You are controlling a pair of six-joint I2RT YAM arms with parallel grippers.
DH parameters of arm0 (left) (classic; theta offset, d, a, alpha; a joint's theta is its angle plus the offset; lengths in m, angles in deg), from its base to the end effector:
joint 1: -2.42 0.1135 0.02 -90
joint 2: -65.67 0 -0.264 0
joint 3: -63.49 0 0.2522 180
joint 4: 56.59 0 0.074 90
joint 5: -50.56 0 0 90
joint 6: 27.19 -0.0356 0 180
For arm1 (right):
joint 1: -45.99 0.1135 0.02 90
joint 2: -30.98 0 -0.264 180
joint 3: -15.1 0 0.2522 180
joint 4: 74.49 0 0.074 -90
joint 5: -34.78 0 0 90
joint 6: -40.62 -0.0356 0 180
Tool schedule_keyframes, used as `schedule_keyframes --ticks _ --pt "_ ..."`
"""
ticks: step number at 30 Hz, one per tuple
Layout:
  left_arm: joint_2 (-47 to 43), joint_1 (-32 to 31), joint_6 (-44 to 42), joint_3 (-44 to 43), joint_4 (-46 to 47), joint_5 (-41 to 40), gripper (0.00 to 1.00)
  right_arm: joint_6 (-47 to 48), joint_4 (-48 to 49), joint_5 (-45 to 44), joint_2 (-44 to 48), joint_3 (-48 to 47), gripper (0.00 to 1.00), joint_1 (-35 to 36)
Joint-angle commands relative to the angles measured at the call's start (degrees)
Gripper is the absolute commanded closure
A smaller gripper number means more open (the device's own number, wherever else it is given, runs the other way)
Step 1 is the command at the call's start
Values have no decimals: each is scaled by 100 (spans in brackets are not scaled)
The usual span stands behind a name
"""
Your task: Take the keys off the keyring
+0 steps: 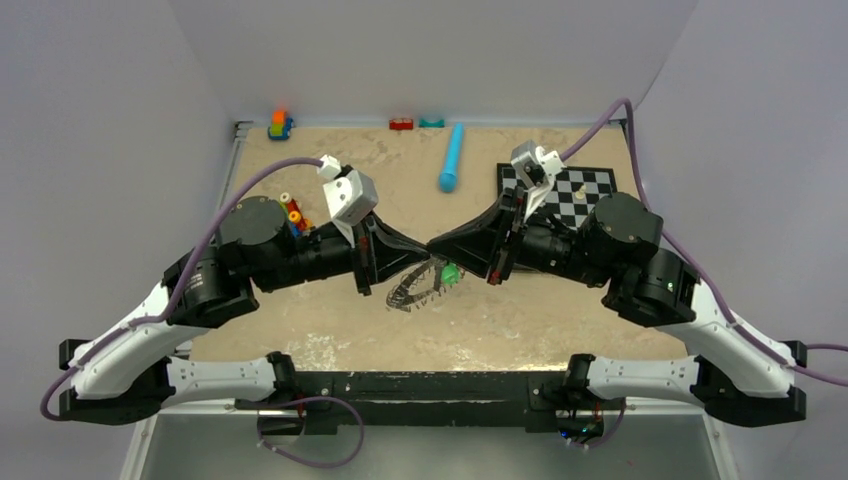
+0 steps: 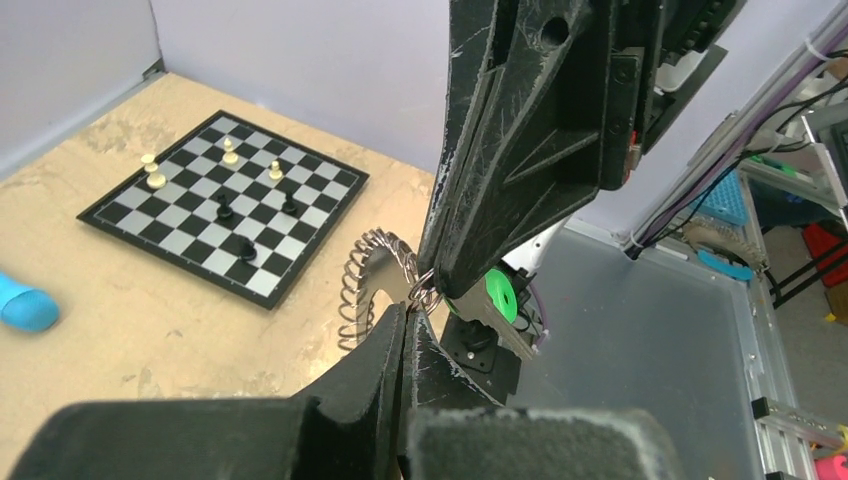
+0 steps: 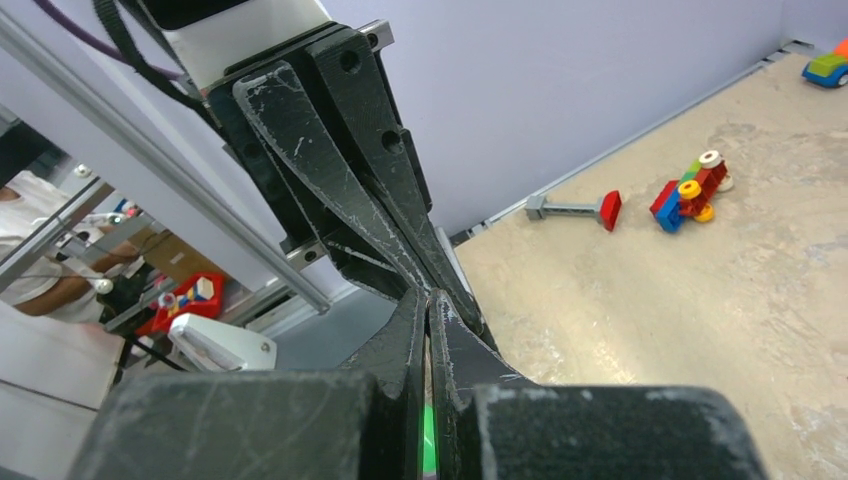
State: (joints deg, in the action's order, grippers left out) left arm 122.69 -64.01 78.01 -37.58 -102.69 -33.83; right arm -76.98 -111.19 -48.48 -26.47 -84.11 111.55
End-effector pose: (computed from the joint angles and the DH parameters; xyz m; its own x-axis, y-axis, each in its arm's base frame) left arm 0.0636 -0.1544 0.5064 -0.2632 -0.0492 -0.9635 0.9142 0.3062 -0.2654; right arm 0.0686 0.1611 0.5136 -0.4089 0.2122 -0.8875 -0.8610 0.2326 0.4523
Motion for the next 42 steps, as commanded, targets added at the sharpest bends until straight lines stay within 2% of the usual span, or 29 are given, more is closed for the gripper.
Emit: schedule_keyframes --ticks 1,12,24,26,29,32,36,42 --pt "182 -38 220 -407 300 -315 100 -60 -174 -71 -222 42 100 65" --pt "239 -98 441 -579 83 -543 100 -9 -311 -309 -300 160 100 114" --pt "196 -98 536 -681 -19 -773 100 -119 -63 -189 -125 397 100 114" --pt "198 -98 520 -682 -10 -742 90 -115 -32 -138 -93 404 100 115" --pt "144 -98 452 -666 -6 -653 67 -119 78 -69 -4 417 100 114" --pt "26 -98 377 -562 49 -620 56 -187 219 29 87 454 100 114" --pt "-187 -98 307 -344 223 -587 54 -235 303 91 124 433 100 111" --pt "-611 -98 202 213 723 -19 63 -308 388 143 137 349 100 115"
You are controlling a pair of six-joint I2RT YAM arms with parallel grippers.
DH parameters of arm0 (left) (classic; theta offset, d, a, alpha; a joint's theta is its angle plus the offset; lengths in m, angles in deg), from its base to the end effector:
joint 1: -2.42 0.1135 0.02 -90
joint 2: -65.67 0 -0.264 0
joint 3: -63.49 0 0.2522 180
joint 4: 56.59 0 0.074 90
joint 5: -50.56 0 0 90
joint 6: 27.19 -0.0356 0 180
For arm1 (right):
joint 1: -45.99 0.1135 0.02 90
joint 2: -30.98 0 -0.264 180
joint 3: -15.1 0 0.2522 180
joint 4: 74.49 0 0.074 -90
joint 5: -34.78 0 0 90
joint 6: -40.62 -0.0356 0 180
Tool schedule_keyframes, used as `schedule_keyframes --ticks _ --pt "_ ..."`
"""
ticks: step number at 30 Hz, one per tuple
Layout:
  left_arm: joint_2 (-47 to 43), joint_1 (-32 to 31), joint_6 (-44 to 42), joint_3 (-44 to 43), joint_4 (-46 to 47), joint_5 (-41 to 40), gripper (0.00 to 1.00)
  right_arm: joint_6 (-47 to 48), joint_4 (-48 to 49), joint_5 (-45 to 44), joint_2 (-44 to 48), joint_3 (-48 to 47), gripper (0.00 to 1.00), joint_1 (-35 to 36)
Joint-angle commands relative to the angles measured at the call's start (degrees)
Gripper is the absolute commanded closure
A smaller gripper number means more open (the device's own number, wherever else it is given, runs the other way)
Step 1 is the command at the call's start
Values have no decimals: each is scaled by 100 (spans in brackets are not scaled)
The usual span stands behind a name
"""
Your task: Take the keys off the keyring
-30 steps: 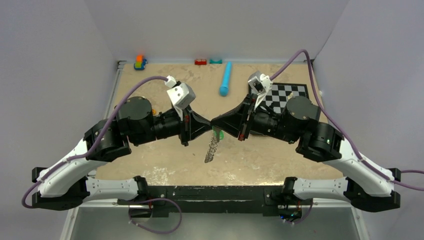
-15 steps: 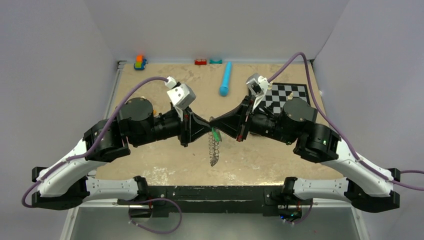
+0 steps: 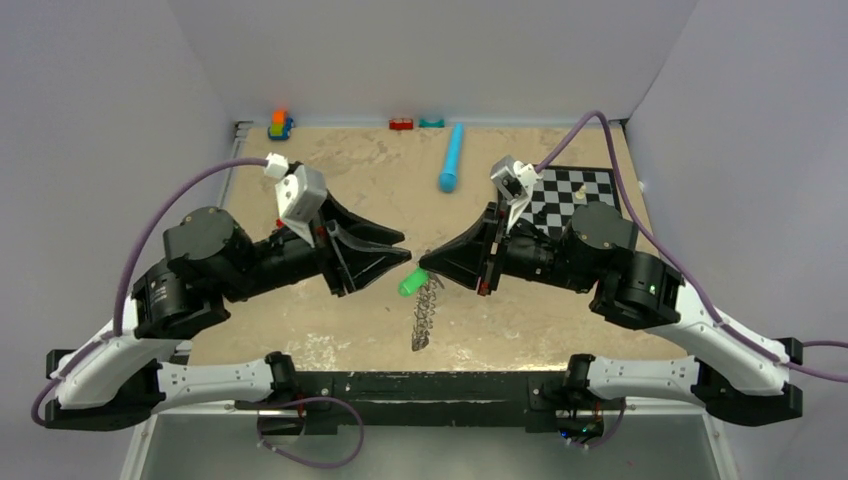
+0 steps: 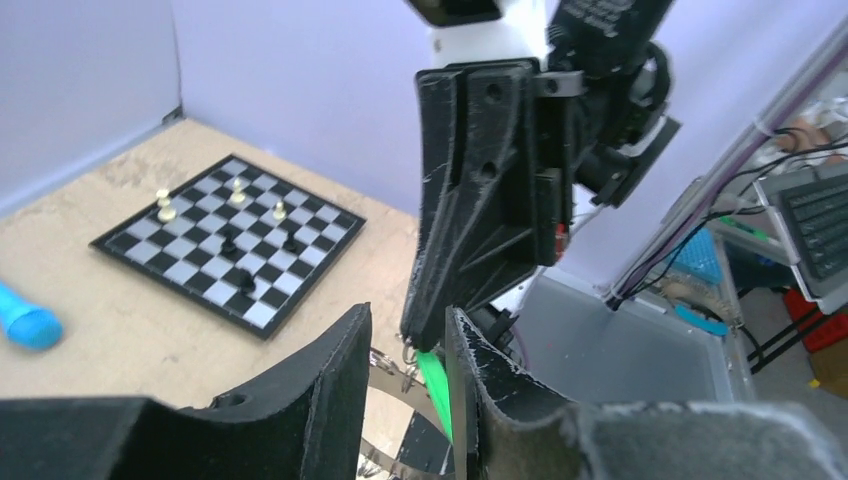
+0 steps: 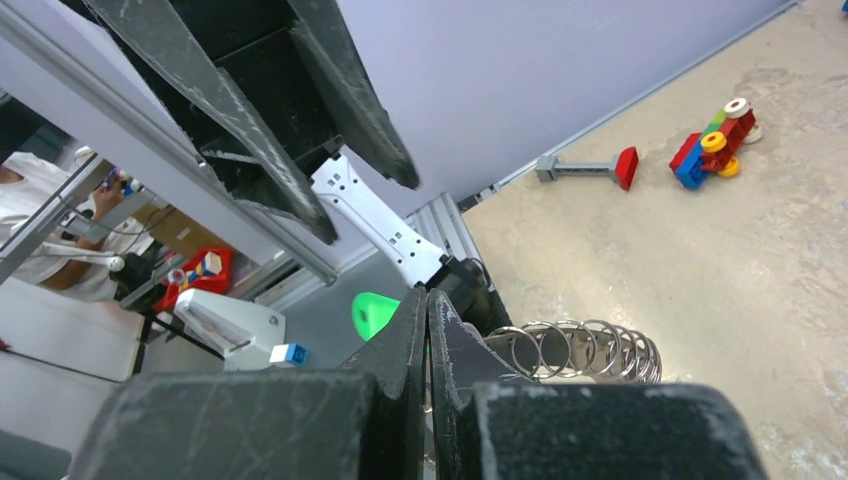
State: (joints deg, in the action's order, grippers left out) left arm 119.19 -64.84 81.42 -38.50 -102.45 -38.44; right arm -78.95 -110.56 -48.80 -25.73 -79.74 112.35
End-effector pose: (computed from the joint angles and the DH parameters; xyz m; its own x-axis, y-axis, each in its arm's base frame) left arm 0.0534 -0.1291 0.5196 -0.2797 -0.1580 -0.9470 0.8859 0.3376 -0.3180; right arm 0.0696 0.1690 0.4938 -0.4588 0.1748 -0.8712 -0.8379 0.2413 0.4897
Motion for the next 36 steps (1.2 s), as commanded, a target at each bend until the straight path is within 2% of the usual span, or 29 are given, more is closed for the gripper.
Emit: schedule_keyframes --ticks 1,6,14,26,36 --pt "-304 -15 -175 404 777 558 63 -125 336 176 68 -105 100 31" --pt "-500 -15 -356 959 1110 981 64 -163 423 218 66 -227 100 33" --pt "-1057 -15 -450 1849 2000 947 66 -144 1180 789 382 36 100 31" --pt "-1245 -15 -450 1954 2464 1526 71 49 1592 1161 670 199 100 22" --pt "-634 -21 -147 1816 3111 2060 78 -32 1841 1226 560 243 100 20"
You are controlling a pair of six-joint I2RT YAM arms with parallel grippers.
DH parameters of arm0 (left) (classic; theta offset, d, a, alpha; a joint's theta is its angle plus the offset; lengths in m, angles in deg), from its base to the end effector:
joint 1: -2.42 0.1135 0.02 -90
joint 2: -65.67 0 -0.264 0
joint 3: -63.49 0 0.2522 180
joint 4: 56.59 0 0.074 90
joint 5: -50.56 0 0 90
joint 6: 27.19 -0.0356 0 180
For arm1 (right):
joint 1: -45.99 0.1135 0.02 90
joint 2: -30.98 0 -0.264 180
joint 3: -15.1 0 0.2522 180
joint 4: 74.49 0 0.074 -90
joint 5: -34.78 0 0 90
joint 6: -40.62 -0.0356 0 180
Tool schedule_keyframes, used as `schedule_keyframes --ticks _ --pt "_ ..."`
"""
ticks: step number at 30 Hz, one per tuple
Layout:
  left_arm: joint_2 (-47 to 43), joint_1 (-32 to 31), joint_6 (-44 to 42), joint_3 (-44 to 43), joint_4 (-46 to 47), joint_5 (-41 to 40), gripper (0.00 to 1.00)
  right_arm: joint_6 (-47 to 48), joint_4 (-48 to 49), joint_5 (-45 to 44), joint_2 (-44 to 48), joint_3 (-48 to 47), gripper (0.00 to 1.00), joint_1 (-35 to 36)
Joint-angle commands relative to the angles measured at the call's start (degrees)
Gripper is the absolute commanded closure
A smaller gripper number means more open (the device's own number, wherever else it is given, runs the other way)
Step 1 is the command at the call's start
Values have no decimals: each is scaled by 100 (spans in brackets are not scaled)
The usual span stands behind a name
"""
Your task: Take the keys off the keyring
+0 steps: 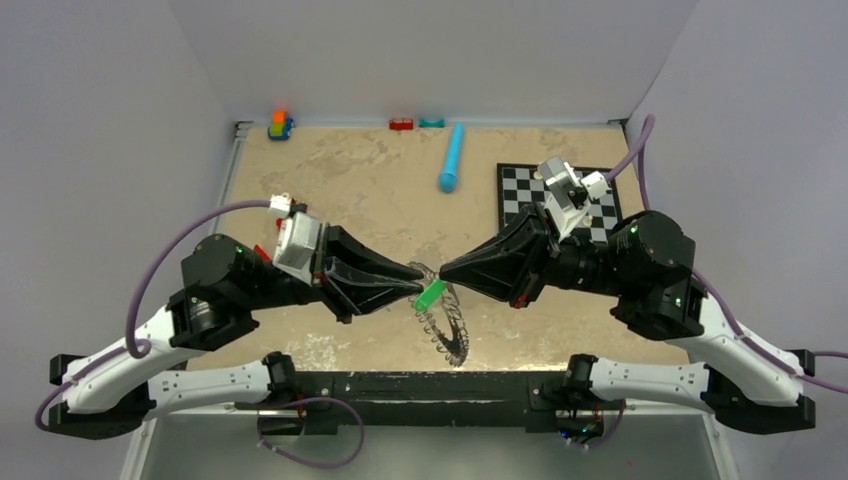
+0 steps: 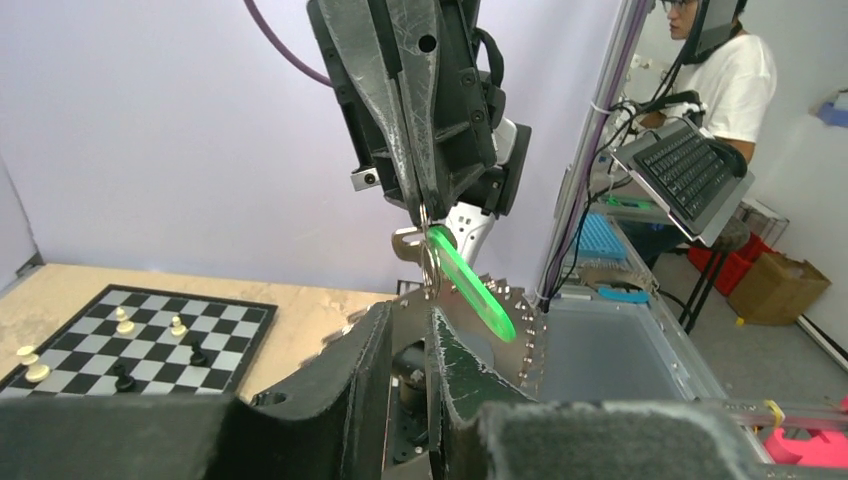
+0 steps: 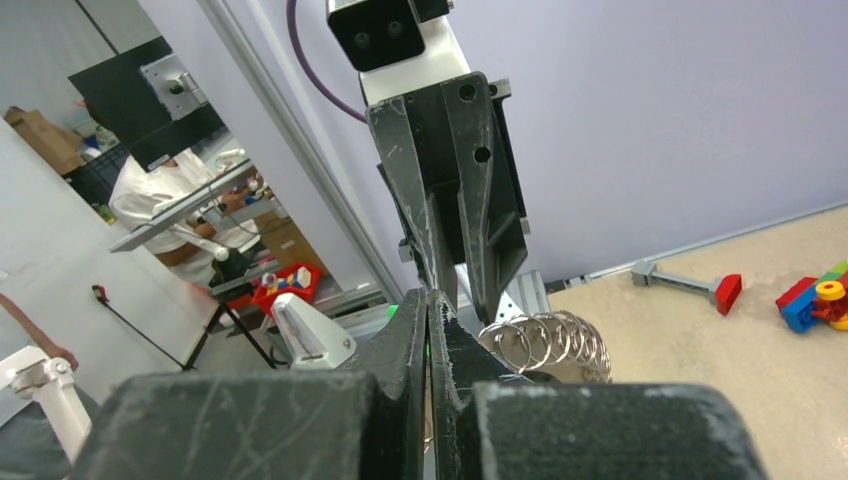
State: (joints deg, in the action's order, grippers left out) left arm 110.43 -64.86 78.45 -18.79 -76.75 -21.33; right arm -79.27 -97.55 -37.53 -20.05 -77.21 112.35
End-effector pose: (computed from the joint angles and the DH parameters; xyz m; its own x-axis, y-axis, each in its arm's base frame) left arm 0.0421 -0.1293 0.4852 -0.1563 -0.2902 -0.9441 0.9857 0.0158 -0.1680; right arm 0.0486 0.1381 0.5189 -0.3839 0.3069 -0.8709 -0.9195 -0.0408 0.3910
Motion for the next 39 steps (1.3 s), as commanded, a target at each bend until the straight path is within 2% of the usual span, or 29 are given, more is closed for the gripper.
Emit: schedule_keyframes --ticks 1,3,18,39 --pt "264 -21 199 -128 801 396 78 5 528 68 -7 -8 100 20" --pt "275 -35 268 -81 1022 443 79 1 528 30 -12 9 100 25" --pt "237 -91 256 -30 981 319 82 23 599 -218 68 140 100 17" --pt "173 -169 -14 41 665 -296 83 35 793 -161 50 103 100 22"
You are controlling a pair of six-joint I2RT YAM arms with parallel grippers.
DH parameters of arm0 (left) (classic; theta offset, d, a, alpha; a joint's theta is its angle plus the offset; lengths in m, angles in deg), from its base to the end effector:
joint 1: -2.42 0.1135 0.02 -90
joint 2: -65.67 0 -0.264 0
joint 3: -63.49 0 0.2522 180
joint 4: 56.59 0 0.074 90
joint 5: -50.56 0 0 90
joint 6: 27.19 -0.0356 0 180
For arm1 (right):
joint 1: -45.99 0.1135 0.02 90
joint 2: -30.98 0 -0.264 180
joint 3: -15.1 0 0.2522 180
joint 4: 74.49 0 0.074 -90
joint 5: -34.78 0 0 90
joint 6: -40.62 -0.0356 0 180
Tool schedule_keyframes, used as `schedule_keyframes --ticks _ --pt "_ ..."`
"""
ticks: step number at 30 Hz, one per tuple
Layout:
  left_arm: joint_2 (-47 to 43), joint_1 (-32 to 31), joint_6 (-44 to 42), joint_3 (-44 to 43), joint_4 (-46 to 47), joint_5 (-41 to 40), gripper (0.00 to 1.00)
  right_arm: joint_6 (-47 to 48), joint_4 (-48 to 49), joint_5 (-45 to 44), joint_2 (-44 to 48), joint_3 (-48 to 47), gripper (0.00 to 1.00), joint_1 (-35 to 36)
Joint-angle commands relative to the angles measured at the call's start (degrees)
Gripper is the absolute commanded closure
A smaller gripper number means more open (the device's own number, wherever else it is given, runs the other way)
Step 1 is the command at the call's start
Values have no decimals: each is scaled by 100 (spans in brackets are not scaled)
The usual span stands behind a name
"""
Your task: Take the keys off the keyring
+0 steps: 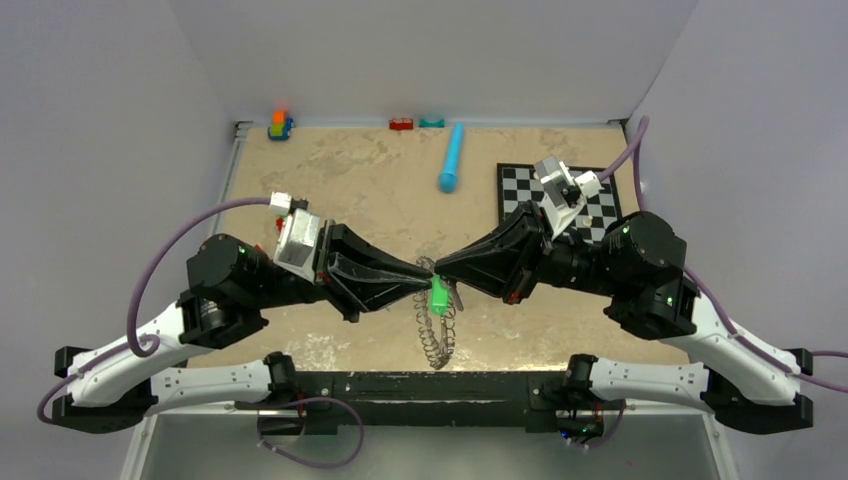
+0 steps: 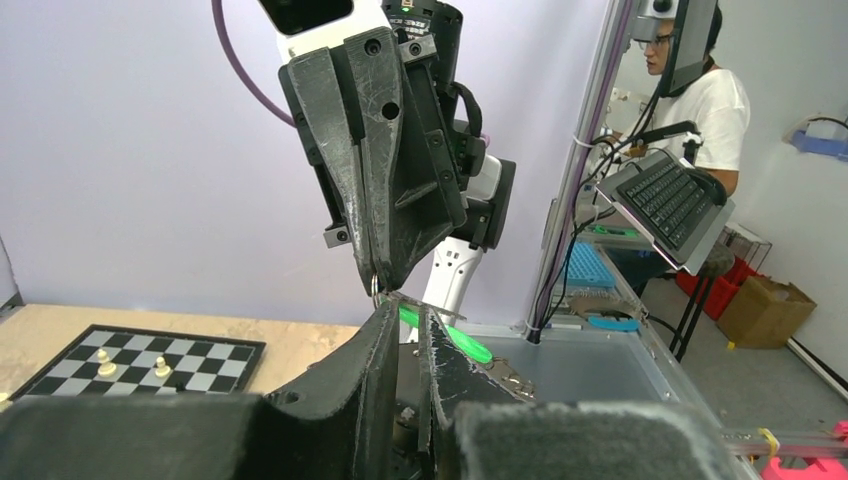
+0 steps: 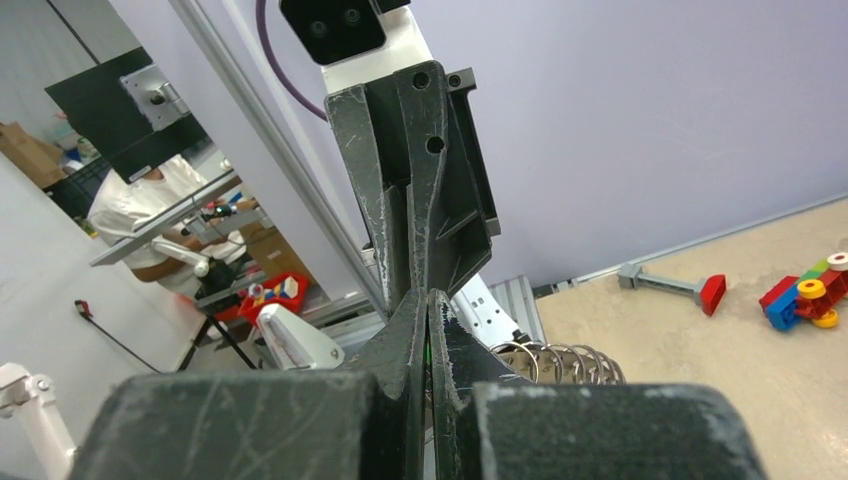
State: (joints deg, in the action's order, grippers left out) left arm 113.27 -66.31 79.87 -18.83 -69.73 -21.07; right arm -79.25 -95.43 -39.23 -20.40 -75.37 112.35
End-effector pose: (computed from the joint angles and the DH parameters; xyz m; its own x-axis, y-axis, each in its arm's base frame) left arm 0.0438 -0.1434 0.4917 -0.1631 -0.3485 -0.9230 0.9863 -0.0325 -0.1620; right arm 0.0527 0.1448 0.5125 -0.3825 0.3200 -0.8667 -0.9169 -0.0158 0.3988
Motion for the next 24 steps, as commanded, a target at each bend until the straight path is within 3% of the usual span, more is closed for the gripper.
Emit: schedule_keyframes --ticks 1,24 --pt "-163 -24 -165 59 -43 -369 82 35 584 17 85 -76 100 21" --pt "-59 -44 -81 132 131 -291 82 42 649 19 -13 -135 100 20"
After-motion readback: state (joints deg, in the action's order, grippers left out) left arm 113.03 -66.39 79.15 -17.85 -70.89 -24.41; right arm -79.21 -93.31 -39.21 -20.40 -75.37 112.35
